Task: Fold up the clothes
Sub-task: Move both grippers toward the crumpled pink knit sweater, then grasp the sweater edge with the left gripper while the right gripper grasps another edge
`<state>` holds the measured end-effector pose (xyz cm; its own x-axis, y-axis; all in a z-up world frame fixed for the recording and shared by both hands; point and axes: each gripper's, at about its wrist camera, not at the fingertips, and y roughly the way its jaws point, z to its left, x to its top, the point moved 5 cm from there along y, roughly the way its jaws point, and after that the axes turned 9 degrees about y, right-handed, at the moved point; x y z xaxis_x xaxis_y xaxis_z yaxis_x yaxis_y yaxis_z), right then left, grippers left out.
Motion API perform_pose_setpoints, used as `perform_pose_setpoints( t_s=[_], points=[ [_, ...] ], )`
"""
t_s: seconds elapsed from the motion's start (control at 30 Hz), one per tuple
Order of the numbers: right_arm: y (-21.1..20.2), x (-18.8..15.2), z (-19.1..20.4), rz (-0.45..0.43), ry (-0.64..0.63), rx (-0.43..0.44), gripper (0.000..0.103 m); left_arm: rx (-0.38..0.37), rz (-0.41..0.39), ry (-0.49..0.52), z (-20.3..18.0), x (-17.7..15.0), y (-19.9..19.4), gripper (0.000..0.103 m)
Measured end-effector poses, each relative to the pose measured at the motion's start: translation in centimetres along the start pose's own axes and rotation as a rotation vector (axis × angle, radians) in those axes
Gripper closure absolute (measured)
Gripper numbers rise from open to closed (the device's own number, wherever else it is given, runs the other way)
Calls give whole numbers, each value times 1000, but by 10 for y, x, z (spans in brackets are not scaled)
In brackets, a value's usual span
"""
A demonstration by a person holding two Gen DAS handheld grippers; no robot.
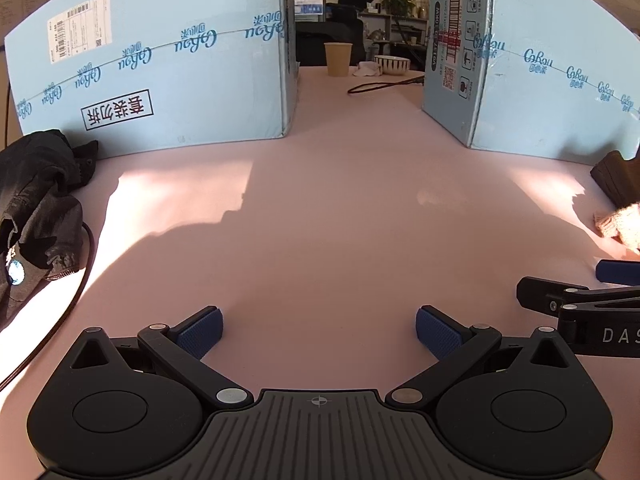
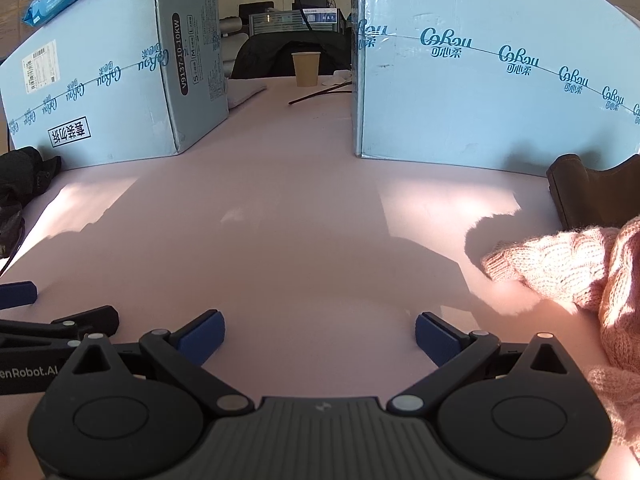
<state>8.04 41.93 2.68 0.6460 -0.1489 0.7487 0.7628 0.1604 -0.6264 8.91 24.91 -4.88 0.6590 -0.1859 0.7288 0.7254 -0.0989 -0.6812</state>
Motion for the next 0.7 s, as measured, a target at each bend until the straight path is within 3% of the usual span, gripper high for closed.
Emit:
perform_pose_setpoints(
  t_s=[0.07, 0.17, 0.23, 0.3, 0.37, 0.43, 0.5, 0.6, 0.7],
  points=[
    [-22, -2, -11, -46, 24, 30, 0, -82, 17, 32, 24, -2, 0, 0],
    [-65, -3, -32, -175, 54, 76, 0, -199, -19, 66, 56, -2, -1, 0],
    [-105, -3, -49, -325, 57, 93, 0, -294, -80, 118, 80, 4, -3, 0],
    [-154, -7, -71, -528, 23, 73, 0, -358, -105, 161, 94, 9, -1, 0],
    [-193, -14, -90, -688, -16, 27, 0, -466, -127, 243, 118, 17, 4, 0],
    [-224, -22, -113, -799, -41, -46, 0, -507, -132, 297, 121, 18, 6, 0],
    [-242, -31, -140, -825, -42, -143, 0, -538, -161, 358, 116, 24, 12, 0],
    [-243, -43, -178, -733, 6, -297, 0, -579, -215, 447, 72, 33, 17, 0],
    [-232, -61, -217, -643, 132, -344, 0, -628, -263, 549, 30, 34, 32, 0]
  ],
)
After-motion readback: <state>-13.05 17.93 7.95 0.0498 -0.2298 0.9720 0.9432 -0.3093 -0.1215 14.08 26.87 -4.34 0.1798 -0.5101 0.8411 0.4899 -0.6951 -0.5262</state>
